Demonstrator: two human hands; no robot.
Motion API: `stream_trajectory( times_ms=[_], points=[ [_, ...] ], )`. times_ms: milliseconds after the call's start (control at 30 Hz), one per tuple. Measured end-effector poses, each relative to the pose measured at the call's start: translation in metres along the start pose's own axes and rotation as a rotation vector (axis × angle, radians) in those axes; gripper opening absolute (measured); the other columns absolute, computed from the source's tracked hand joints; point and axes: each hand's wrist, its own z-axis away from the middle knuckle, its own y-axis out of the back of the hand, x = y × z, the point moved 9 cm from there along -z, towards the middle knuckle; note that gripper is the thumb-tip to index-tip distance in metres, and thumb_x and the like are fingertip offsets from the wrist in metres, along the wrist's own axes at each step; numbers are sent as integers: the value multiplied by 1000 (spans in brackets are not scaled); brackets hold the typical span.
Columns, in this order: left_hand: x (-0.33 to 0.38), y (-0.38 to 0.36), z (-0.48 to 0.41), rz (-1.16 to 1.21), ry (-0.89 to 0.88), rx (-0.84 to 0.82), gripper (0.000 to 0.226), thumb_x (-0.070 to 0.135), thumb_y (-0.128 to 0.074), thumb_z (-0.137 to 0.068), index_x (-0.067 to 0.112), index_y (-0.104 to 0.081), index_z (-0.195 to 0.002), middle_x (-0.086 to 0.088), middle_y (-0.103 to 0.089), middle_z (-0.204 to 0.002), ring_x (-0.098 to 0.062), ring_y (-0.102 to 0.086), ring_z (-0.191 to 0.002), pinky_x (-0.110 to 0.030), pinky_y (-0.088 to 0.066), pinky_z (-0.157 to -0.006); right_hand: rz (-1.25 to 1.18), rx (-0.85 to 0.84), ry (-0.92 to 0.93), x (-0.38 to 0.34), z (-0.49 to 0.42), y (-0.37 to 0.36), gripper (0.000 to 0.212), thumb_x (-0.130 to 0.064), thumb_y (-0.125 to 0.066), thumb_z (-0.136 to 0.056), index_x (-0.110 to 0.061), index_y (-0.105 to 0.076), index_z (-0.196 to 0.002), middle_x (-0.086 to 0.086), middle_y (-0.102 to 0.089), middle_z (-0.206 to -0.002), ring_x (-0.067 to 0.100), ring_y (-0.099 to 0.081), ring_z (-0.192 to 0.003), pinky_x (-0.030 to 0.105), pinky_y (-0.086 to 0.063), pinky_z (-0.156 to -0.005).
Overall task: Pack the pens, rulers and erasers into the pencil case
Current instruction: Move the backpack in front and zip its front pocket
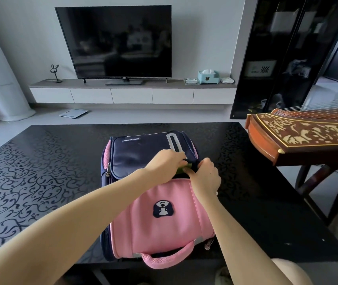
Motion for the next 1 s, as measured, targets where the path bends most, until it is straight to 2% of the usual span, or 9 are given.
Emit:
stream_trajectory(
  times_ms=[100,233,367,467,533,633,767,867,1000],
  points=[
    [-3,-3,4,62,-11,-30,27,23,-44,-97,7,-63,-106,-12,-69,-103,-33,-60,-95,-36,-44,-79,71,-35,-32,-1,0,-4,49,-51,-67,-75,-11,-56,-102,7,-60,-101,27,-57,-96,40,-47,-79],
    [-28,18,27,285,66,94,27,20,-46,-96,14,-64,-115,-2,-67,-118,-19,-57,-116,-28,-42,-95,4,46,57,-6,12,19,21,-27,-65,-78,-17,-59,-96,4,-61,-101,26,-56,-95,39,-41,-80],
    [-107,53,79,198,416,346,38,4,-39,-93,13,-56,-125,-9,-60,-129,-26,-54,-118,-32,-33,-102,-38,256,404,-36,44,46,31,-11,-67,-71,-14,-63,-102,3,-66,-99,27,-59,-89,41,-43,-80],
    [-159,41,104,159,640,231,55,-7,-40,-82,10,-46,-133,-15,-52,-135,-36,-50,-119,-37,-40,-93,7,179,673,-76,67,28,36,-21,-62,-73,-16,-63,-109,2,-65,-107,25,-59,-100,45,-43,-91],
    [-173,24,107,196,650,155,48,-9,-41,-77,4,-53,-122,-24,-62,-113,-41,-56,-104,-37,-43,-80,76,105,786,-99,82,6,42,-30,-61,-77,-19,-60,-117,7,-62,-118,27,-55,-111,50,-37,-101],
    [-183,13,104,145,577,147,24,-9,-42,-70,-4,-57,-87,-26,-63,-77,-43,-56,-81,-37,-40,-67,196,38,883,-124,99,-27,46,-41,-55,-81,-23,-58,-123,12,-59,-127,31,-52,-117,53,-33,-105],
    [-187,18,103,44,493,203,9,1,-46,-70,0,-54,-68,-16,-65,-70,-40,-53,-71,-35,-36,-67,240,52,885,-140,102,-46,39,-39,-44,-86,-24,-64,-116,9,-65,-118,30,-60,-107,55,-38,-101],
    [-182,11,105,5,470,163,14,9,-39,-66,4,-49,-58,-21,-62,-63,-42,-53,-61,-35,-34,-63,240,86,884,-138,99,-49,32,-33,-57,-82,-24,-66,-111,7,-68,-112,29,-63,-102,55,-41,-97],
    [-191,11,119,132,589,165,32,1,-49,-75,15,-31,-52,-17,-58,-63,-33,-44,-61,-31,-26,-62,255,82,855,-136,100,-55,31,-33,-57,-80,-24,-68,-108,6,-70,-109,30,-64,-102,57,-42,-94]
  ],
)
